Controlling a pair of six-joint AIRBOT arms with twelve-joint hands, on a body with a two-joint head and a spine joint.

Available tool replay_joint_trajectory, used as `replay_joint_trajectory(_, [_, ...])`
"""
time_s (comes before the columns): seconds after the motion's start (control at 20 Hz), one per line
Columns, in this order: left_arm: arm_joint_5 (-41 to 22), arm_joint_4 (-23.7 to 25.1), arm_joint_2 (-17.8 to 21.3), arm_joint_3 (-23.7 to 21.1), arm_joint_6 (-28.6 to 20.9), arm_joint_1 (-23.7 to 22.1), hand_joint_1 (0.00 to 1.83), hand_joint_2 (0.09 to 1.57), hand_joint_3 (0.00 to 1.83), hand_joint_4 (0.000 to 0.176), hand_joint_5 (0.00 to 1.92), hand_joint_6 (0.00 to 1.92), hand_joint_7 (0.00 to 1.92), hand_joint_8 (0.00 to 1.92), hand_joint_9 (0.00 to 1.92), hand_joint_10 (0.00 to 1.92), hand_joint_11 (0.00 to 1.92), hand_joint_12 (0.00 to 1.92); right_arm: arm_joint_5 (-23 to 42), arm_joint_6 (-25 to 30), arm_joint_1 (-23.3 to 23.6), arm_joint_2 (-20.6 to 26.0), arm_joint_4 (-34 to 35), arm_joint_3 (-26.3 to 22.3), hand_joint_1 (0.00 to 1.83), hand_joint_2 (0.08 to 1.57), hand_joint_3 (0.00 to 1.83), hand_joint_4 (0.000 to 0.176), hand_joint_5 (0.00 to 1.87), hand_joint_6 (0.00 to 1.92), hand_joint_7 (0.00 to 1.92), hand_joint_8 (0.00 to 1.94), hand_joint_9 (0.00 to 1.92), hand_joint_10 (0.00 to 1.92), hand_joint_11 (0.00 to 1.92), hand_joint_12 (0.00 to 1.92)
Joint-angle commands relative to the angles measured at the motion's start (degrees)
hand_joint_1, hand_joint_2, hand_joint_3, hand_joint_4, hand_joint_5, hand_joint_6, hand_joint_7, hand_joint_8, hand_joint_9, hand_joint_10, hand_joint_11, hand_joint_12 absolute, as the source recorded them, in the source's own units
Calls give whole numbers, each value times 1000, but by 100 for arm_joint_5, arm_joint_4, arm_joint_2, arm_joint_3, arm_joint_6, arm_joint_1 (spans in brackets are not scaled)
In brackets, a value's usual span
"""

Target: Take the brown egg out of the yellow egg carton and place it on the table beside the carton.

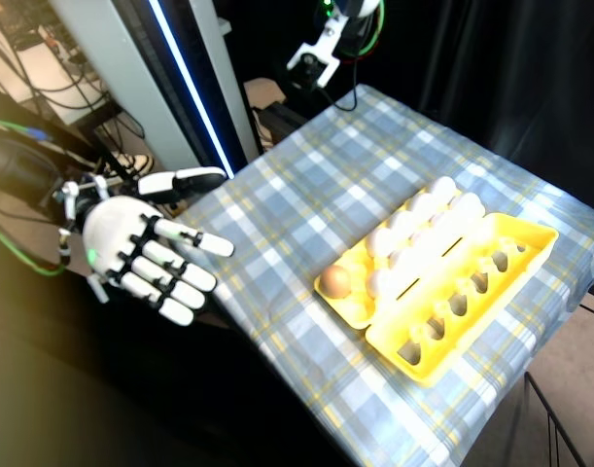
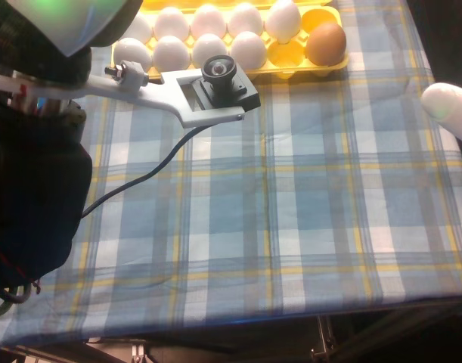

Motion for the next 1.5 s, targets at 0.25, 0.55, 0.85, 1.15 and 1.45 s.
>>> replay_joint_trajectory(0.25, [-440, 195, -63, -56, -42, -93, 451, 1571, 61, 0, 485, 22, 350, 3, 636, 34, 275, 1221, 376, 41, 429, 25, -329, 270, 0, 997, 15, 116, 0, 0, 0, 0, 0, 0, 0, 0])
replay_joint_trajectory(0.55, [-440, 196, -63, -54, -42, -91, 447, 1571, 26, 0, 445, 0, 385, 8, 662, 18, 293, 1186, -1257, 40, 1672, -152, -1035, 1041, 50, 1021, 0, 44, 148, 11, 253, 15, 84, 13, 0, 0])
replay_joint_trajectory(0.85, [-440, 198, -60, -52, -42, -89, 505, 1571, 90, 0, 499, 10, 433, 1, 711, 3, 390, 1164, -2401, 40, 2396, -600, -1346, 1657, 307, 1033, 0, 34, 272, 11, 522, 18, 356, 18, 167, 64])
replay_joint_trajectory(1.15, [-440, 200, -59, -50, -42, -87, 461, 1571, 79, 0, 495, 2, 371, 0, 679, 2, 337, 1235, -3165, 41, 2640, -989, -1374, 2162, 558, 1015, 0, 0, 599, 3, 863, 1, 913, 0, 654, 715])
replay_joint_trajectory(1.45, [-440, 200, -58, -50, -43, -83, 526, 1571, 37, 0, 505, 2, 318, 1, 646, 1, 289, 1221, -3604, 218, 2706, -1314, -1356, 2599, 829, 1016, 0, 0, 836, 5, 1066, 6, 1095, 13, 720, 999])
